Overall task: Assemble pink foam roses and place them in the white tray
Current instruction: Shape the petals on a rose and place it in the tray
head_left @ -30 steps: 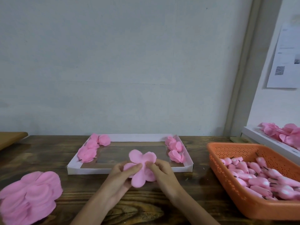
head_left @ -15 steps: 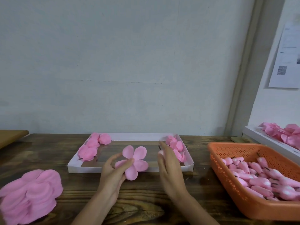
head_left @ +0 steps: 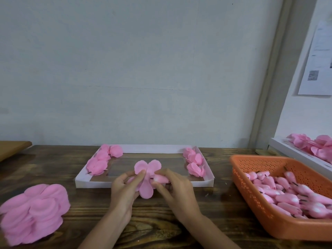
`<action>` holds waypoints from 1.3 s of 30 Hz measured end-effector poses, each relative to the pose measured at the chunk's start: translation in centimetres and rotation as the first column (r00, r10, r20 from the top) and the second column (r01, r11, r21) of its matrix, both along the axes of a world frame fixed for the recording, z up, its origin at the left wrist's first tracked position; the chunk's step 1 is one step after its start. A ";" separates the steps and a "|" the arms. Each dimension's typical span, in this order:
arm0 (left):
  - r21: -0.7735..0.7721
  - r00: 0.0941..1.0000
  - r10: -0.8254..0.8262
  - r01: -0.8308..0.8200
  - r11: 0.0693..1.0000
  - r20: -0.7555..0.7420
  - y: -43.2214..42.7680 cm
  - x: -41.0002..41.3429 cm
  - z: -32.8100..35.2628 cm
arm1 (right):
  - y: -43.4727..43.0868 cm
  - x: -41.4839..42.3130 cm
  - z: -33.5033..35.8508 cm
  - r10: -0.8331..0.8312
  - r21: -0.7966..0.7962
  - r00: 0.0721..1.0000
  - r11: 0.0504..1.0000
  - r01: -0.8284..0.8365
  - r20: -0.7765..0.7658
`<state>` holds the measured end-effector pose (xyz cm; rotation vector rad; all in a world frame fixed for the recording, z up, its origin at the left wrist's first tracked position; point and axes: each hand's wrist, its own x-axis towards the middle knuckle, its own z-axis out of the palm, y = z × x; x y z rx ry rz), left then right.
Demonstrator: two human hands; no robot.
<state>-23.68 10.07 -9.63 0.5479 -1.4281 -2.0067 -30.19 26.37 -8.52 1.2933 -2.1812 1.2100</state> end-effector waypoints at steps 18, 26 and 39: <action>-0.134 0.999 -0.027 0.029 0.991 0.018 0.8 0.1 0.1 | 0.0 -0.4 -0.4 -0.032 -0.032 0.999 0.999 0.033 0.013; -0.227 0.998 -0.061 0.053 0.972 -0.031 1.6 0.0 0.3 | -0.2 -0.4 -0.4 -0.022 -0.193 0.969 0.979 0.071 0.246; -0.179 0.987 -0.153 0.144 0.973 -0.037 1.9 0.2 0.7 | -0.1 -0.4 -0.1 -0.057 -0.189 0.965 0.976 0.107 0.254</action>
